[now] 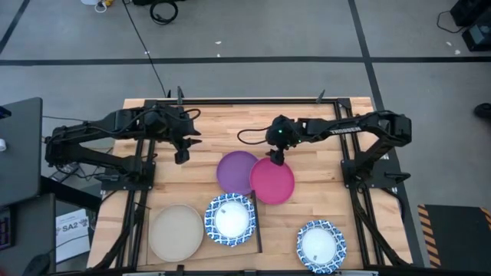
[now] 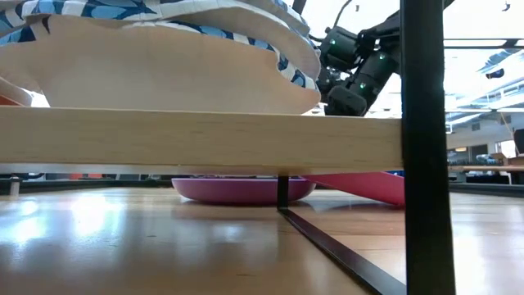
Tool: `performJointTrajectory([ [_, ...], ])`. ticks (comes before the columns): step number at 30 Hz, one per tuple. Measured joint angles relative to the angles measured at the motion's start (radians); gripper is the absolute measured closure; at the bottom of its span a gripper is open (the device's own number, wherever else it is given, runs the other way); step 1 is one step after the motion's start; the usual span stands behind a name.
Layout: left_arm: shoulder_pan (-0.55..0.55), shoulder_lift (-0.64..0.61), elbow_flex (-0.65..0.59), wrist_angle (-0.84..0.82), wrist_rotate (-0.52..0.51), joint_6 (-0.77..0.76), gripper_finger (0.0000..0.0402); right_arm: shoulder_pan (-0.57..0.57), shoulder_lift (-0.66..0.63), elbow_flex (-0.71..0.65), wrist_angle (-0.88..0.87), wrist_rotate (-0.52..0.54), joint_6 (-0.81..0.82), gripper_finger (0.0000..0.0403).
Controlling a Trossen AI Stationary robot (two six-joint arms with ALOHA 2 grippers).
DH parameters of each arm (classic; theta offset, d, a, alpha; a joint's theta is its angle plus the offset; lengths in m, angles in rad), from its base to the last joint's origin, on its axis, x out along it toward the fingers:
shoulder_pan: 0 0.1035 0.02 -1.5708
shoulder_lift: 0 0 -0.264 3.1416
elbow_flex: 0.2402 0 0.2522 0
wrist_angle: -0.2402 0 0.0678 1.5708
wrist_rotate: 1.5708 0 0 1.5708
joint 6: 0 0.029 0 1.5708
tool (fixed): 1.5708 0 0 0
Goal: Place and stack plates onto a shelf
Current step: Stack the pink plate on top of the gray plate on the shelf
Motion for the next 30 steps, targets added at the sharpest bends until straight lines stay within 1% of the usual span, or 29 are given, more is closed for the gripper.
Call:
performJointTrajectory([
  [4, 0.000, 0.000, 0.000, 0.000, 0.000, 0.000, 0.0285, -0.014, 0.004, 0.000, 0.006, -0.064, -0.009, 0.0112],
  [9, 0.000, 0.001, 0.000, 0.000, 0.000, -0.001, 0.0285, -0.022, 0.012, 0.000, 0.013, -0.108, -0.010, 0.0112],
  [16, -0.002, 0.001, 0.000, -0.001, 0.000, -0.003, 0.0285, -0.021, 0.013, 0.000, 0.008, -0.081, -0.027, 0.0112],
  [23, -0.002, 0.001, 0.000, -0.001, 0.001, -0.009, 0.0285, -0.020, 0.015, 0.000, 0.005, -0.079, -0.036, 0.0119],
  [30, -0.001, 0.001, 0.000, -0.002, 0.004, -0.009, 0.0285, -0.020, 0.081, 0.001, 0.010, -0.077, -0.035, 0.0134],
])
